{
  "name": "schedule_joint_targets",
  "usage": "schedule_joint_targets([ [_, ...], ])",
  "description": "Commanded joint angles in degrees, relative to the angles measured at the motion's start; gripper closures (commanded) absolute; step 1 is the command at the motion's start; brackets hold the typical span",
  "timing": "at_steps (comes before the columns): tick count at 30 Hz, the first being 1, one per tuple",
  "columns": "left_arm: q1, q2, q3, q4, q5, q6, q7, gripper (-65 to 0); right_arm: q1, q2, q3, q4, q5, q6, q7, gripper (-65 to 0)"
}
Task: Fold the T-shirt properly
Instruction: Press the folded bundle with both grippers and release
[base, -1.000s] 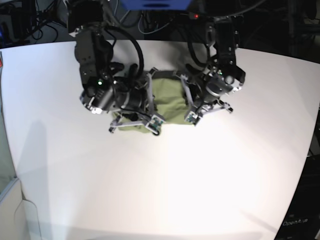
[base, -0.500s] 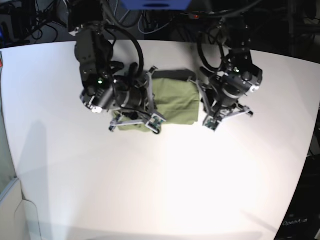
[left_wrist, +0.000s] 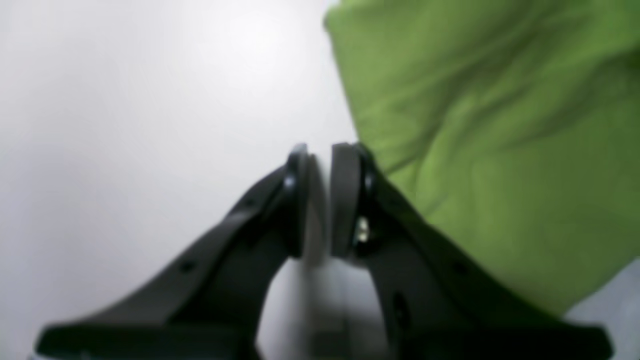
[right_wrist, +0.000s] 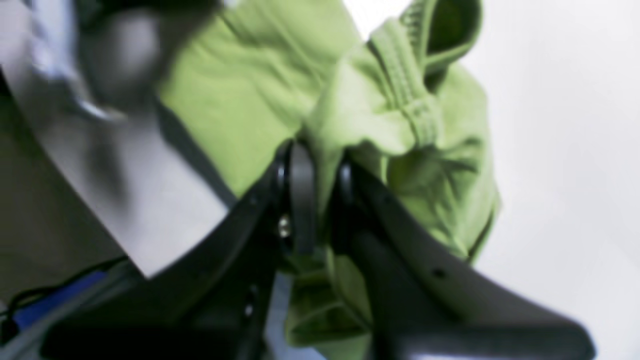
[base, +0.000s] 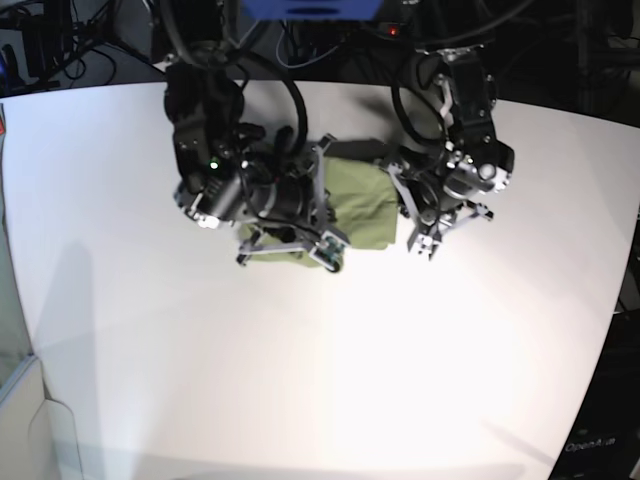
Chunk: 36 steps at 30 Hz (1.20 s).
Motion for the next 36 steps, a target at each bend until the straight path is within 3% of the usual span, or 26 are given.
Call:
schedule_joint_targets([
  [1, -0.52, 0.25, 0.18, -0.42, 0.64, -0.32, 1.46, -7.8, 1.0, -0.64, -1.03, 1.2, 0.6, -0.32, 1.07, -1.5],
  [8, -0.7, 0.25, 0.27, -0.42, -3.94, -0.32, 1.9, -7.8, 1.09, -1.16, -4.37, 0.76, 0.51, -0.32, 1.24, -1.5],
  [33, -0.43, 0.25, 0.35, -1.04, -4.11, -0.32, 1.9, -7.8, 1.97, -3.35, -5.25, -6.1, 0.51, -0.32, 5.29, -1.6],
  [36, -0.43, 0.25, 0.35, -1.04, -4.11, -0.32, 1.81, -7.8, 3.02, -3.35, -6.75, -6.63, 0.51, -0.32, 5.29, -5.4],
])
